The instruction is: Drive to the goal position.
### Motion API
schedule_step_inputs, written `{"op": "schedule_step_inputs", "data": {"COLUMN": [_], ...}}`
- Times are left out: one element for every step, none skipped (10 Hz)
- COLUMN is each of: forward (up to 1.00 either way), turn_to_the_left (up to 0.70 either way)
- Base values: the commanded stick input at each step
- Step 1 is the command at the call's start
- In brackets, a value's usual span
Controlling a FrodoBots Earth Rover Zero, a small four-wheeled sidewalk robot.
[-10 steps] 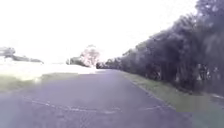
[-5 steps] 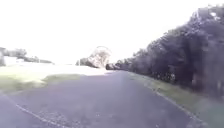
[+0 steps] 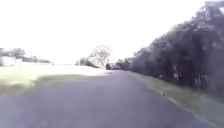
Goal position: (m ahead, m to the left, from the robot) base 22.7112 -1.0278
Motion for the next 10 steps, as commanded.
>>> {"op": "schedule_step_inputs", "data": {"forward": [1.00, 1.00, 1.00, 1.00, 1.00, 1.00, 1.00, 1.00, 1.00, 1.00], "turn_to_the_left": [0.00, 0.00, 0.00, 0.00, 0.00, 0.00, 0.00, 0.00, 0.00, 0.00]}}
